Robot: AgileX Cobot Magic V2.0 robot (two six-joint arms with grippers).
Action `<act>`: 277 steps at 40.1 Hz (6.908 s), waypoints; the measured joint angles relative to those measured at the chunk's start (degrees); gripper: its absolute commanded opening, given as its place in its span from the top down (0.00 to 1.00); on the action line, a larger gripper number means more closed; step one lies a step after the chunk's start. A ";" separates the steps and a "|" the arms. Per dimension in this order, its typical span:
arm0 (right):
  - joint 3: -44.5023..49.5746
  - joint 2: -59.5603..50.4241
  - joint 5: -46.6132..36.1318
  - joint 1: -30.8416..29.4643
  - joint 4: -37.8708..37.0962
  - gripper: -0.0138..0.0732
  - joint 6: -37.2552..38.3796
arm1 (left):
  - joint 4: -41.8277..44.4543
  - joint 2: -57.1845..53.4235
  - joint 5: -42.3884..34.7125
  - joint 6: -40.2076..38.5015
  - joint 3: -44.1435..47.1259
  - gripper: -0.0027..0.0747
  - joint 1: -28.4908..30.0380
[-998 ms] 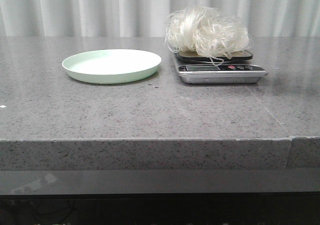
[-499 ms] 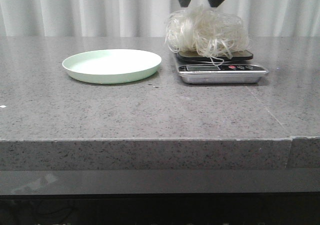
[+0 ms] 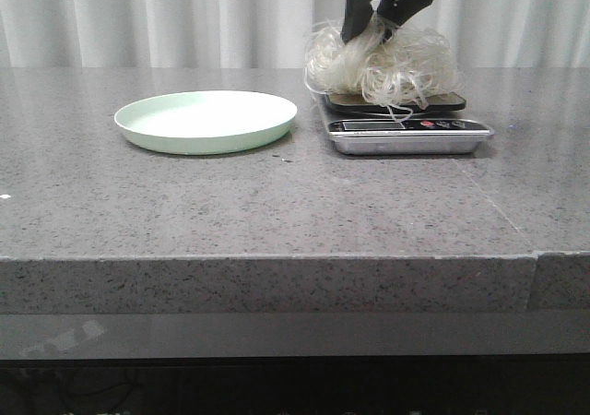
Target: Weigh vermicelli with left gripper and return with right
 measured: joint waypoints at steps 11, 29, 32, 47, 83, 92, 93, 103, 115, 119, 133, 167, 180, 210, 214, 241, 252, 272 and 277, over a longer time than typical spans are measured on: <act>-0.13 0.00 0.13 0.00 0.00 0.63 0.00 | 0.00 0.00 0.00 0.00 0.00 0.56 -0.04; -0.39 -6.80 -0.59 2.28 -0.51 0.63 0.00 | 0.00 0.00 0.00 0.00 0.00 0.56 -0.04; -1.90 -7.12 -0.86 3.65 -0.51 0.63 -0.03 | 0.00 0.00 0.00 0.00 0.00 0.56 -0.04; -9.26 -5.86 -7.27 13.37 -0.30 0.63 -0.03 | 0.00 0.00 0.00 0.00 0.00 0.56 -0.04; -9.63 7.71 -4.34 16.41 0.17 0.34 -0.03 | 0.00 0.00 -0.10 0.00 0.00 0.56 -0.04; -9.63 2.94 -0.31 16.05 0.17 0.34 -0.03 | 0.00 0.00 -0.10 0.00 0.00 0.56 -0.04; -9.63 2.16 0.35 15.91 0.17 0.34 -0.03 | 0.00 0.00 -0.10 0.00 0.00 0.56 -0.04; -7.17 -10.27 2.39 15.40 0.10 0.34 1.08 | 0.00 0.00 -0.10 0.00 0.00 0.56 -0.04; 15.12 -30.67 -2.98 15.40 -1.21 0.34 1.08 | 0.00 0.00 -0.10 0.00 0.00 0.56 -0.04; 22.65 -37.51 -4.14 15.40 -2.17 0.34 1.08 | 0.00 0.00 -0.10 0.00 0.00 0.56 -0.04; 45.58 -59.65 -4.27 15.40 -2.47 0.34 2.60 | 0.00 0.00 -0.10 0.00 0.00 0.56 -0.04; 64.34 -86.79 2.21 15.40 -4.44 0.58 3.55 | 0.00 0.00 -0.10 0.00 0.00 0.56 -0.04; 64.34 -86.84 2.21 15.40 -4.52 0.66 3.55 | 0.00 0.00 -0.10 0.00 0.00 0.74 -0.04; 64.34 -86.84 2.21 15.40 -4.52 0.66 3.55 | -0.10 0.00 -0.10 0.00 0.00 0.76 -0.04; 64.34 -86.84 2.21 15.40 -4.52 0.66 3.55 | -0.10 0.00 -0.10 0.00 0.10 0.76 -0.04; 64.34 -86.84 2.21 15.40 -4.56 0.66 3.64 | -0.18 -21.56 -26.80 0.00 34.65 0.76 28.17; 64.34 -86.84 2.21 15.40 -4.56 0.66 3.64 | -0.71 -27.75 -29.24 0.00 42.12 0.76 33.08; 64.34 -86.84 2.43 15.40 -4.65 0.66 3.64 | -1.68 -27.75 -31.50 0.00 42.12 0.76 33.10; 64.34 -86.84 2.53 15.40 -4.65 0.66 3.64 | -1.68 -27.75 -31.50 -0.10 42.12 0.76 33.10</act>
